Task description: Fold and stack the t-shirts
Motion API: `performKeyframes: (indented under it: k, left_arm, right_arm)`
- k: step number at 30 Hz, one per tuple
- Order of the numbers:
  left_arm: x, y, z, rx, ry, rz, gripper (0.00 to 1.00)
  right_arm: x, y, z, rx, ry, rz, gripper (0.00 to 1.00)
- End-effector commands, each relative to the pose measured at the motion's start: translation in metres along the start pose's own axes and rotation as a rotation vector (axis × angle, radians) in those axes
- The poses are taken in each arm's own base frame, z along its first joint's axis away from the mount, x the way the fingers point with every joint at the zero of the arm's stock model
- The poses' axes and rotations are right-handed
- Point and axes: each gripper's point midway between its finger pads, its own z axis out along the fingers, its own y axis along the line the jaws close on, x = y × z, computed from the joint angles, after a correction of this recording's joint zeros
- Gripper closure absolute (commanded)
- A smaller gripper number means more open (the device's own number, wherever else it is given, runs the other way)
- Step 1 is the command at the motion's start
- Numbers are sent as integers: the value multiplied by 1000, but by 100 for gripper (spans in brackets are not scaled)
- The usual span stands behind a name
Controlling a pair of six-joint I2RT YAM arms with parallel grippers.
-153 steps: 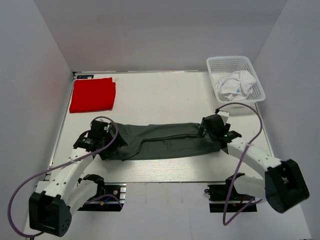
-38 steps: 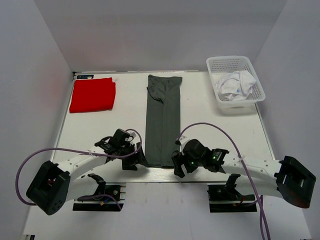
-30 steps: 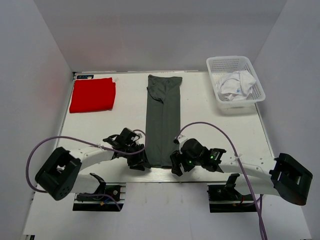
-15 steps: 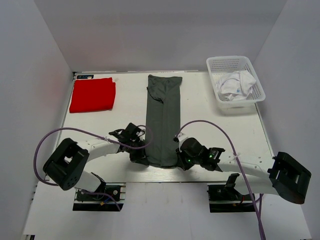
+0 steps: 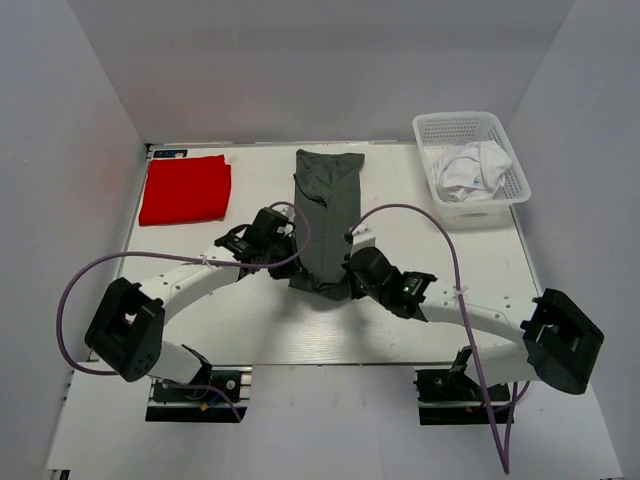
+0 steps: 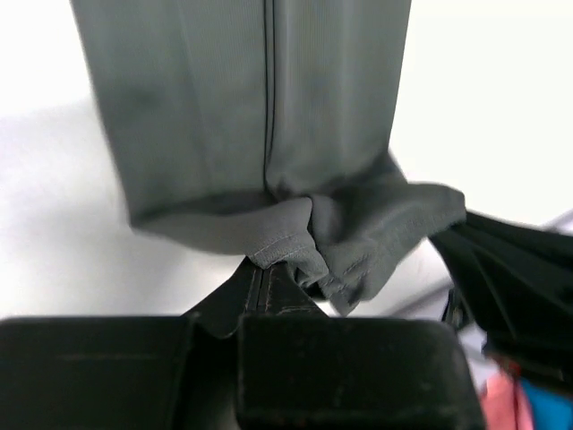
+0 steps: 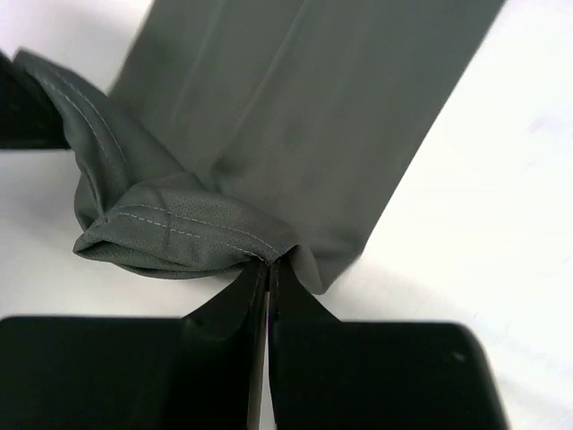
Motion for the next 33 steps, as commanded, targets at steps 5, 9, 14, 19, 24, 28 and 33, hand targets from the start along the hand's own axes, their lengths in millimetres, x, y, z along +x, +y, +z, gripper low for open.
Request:
performKeyframes:
  k: [5,9,14,19,24,28,33]
  left_arm:
    - [-96,-12,-7,-105,-279,-2,100]
    - [-130,-12,1,-141,-315,9,100]
    - [-162,-9,10,-174,-343,-3,100]
    - [-186,-10,19,-140,-353,-3,100]
    - [-211,-5,33,-138,-345,-19,100]
    - [-221,3,50,-137,-330,-25,100]
    - [-228,14,72,-139,-295,-54,100]
  right_arm:
    - [-90,-29,13,197,-232,99,100]
    - [-115,-49,17,266,-276,121,100]
    - [-139,-64,27,295,-311,117,100]
    - [-157,-82,48,315,-324,102,100]
    - [-180,-92,68,300,-347,98,100]
    - [-182,-98,89,274,-312,99,100]
    - [-187,-116,114,293,-279,126,100]
